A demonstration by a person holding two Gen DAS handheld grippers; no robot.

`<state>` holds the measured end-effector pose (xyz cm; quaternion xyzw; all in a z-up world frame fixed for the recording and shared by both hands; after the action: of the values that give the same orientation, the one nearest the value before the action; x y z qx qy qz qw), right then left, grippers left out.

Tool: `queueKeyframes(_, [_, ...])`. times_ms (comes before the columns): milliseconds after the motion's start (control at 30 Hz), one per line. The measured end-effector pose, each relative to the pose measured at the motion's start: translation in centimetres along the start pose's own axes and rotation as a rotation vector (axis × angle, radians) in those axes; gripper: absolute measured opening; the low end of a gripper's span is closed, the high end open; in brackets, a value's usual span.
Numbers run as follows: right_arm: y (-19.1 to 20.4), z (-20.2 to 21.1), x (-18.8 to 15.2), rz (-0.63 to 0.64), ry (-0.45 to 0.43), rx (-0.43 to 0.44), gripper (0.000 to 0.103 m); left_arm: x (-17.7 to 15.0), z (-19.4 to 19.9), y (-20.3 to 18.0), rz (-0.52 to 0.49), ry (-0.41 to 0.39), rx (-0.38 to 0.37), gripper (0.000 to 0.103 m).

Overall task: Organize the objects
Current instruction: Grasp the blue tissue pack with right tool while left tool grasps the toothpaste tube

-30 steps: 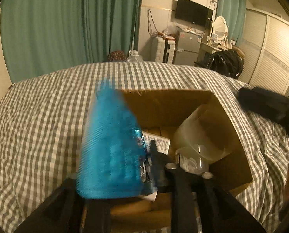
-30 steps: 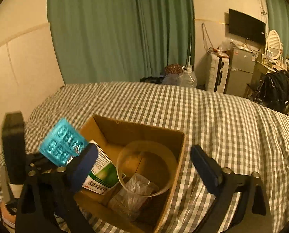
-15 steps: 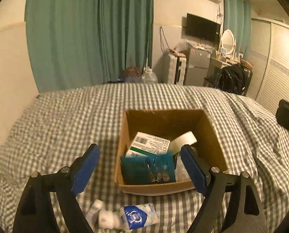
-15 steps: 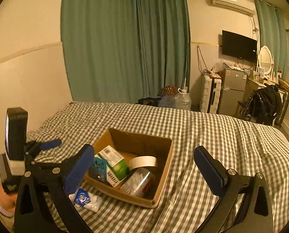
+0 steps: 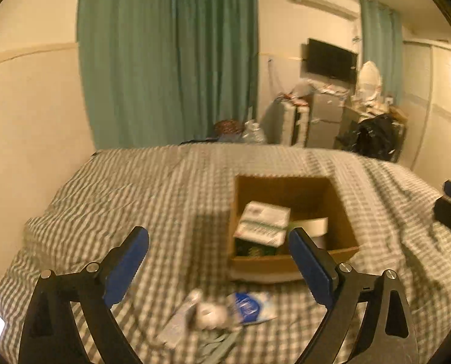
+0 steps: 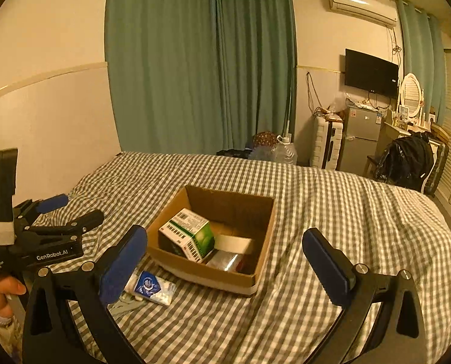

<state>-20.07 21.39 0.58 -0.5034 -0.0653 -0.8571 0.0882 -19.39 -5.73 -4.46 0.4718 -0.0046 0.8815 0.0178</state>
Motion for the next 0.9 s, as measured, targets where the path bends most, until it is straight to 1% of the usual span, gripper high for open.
queueKeyframes(100, [1.5, -1.5, -1.7, -0.006, 0.035, 0.013, 0.103, -2.2, -1.3, 2.1, 0.014, 0.026, 0.064, 0.096])
queueKeyframes(200, [3.0, -5.0, -4.6, -0.016, 0.125, 0.028, 0.103, -5.0, -3.4, 3.8, 0.031, 0.063, 0.114, 0.096])
queueKeyframes(300, [4.1, -8.0, -7.3, -0.015, 0.208, 0.047, 0.103, -8.5, -5.9, 5.2, 0.037, 0.127, 0.150, 0.096])
queueKeyframes(333, [4.7, -8.9, -8.6, -0.012, 0.237, 0.049, 0.103, -9.7, -6.8, 5.6, 0.046, 0.151, 0.152, 0.096])
queueKeyframes(467, [6.4, -12.8, -12.3, 0.006, 0.342, 0.064, 0.103, -13.6, -10.6, 6.8, 0.085, 0.253, 0.107, 0.096])
queueKeyframes(500, [6.8, -13.7, -13.0, 0.008, 0.367, 0.066, 0.103, -14.1, -11.1, 7.0, 0.095, 0.268, 0.099, 0.096])
queueKeyframes(567, [7.5, -15.5, -14.0, -0.002, 0.411, 0.084, 0.103, -14.5, -11.6, 7.4, 0.111, 0.271, 0.082, 0.096])
queueKeyframes(733, [9.7, -18.4, -14.5, -0.034, 0.437, 0.155, 0.103, -15.4, -12.3, 8.0, 0.111, 0.301, 0.072, 0.096])
queueKeyframes(833, [10.7, -20.3, -15.3, -0.065, 0.480, 0.198, 0.102, -15.6, -12.4, 7.7, 0.089, 0.307, 0.079, 0.096])
queueKeyframes(900, [11.1, -21.1, -16.1, -0.092, 0.518, 0.232, 0.097, -15.6, -12.7, 7.2, 0.070, 0.312, 0.077, 0.096])
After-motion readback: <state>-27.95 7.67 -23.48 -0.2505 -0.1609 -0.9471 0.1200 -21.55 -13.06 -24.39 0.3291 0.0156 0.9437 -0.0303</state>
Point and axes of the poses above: each gripper's, at about its wrist camera, not at the fingertips, and z roughly against the way its jaws point, y to its left, x to its top, the point moved 5 cm from there along -z, roughly the way its jaws point, and after that the axes turned 1 degree about z, right-handed, at the moved point
